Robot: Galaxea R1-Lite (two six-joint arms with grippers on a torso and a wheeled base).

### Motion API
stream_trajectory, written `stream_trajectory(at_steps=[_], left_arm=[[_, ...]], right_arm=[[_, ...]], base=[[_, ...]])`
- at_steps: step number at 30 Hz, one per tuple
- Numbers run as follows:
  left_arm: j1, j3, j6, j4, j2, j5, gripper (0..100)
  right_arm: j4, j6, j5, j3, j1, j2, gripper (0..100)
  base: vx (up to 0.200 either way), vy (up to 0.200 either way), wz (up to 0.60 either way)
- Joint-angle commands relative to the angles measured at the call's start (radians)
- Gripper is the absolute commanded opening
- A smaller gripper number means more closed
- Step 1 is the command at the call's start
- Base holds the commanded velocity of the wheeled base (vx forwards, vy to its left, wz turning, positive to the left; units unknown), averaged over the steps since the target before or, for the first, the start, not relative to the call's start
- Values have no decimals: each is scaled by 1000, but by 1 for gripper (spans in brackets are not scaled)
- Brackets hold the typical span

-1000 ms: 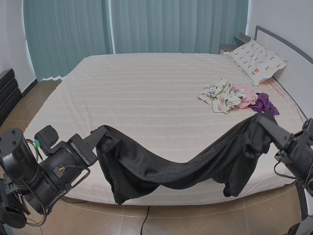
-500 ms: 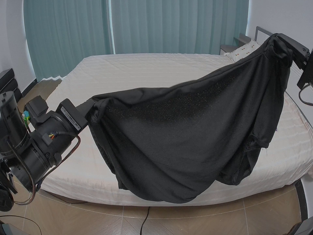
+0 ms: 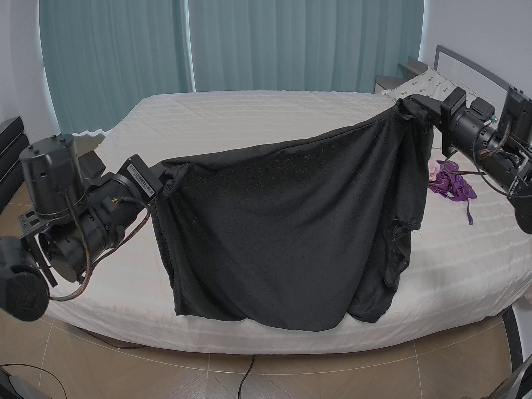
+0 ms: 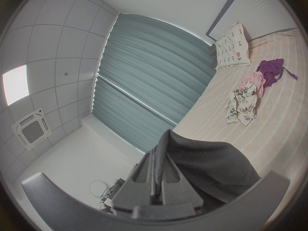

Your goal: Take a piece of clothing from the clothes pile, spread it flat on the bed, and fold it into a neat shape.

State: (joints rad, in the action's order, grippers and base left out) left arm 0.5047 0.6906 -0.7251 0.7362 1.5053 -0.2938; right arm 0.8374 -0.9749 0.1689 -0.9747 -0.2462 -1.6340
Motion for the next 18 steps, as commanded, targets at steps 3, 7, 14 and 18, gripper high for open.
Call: stream_trajectory(at_steps=[3, 7, 14, 18], left_arm=[[-84, 96, -4, 3, 185, 30, 0], [-107, 145, -5, 5, 257, 35, 0], [-169, 293, -5, -3, 443, 104, 0], [-196, 354, -5, -1, 564, 108, 0]], right_arm=[[17, -2, -14, -104, 11, -194, 0], [19, -1, -23, -128, 8, -257, 0], [20, -4, -51, -170, 5, -402, 0], [22, -2, -80, -206, 4, -486, 0]], base=[[200, 0, 0], [200, 0, 0], [200, 0, 0], [200, 0, 0]])
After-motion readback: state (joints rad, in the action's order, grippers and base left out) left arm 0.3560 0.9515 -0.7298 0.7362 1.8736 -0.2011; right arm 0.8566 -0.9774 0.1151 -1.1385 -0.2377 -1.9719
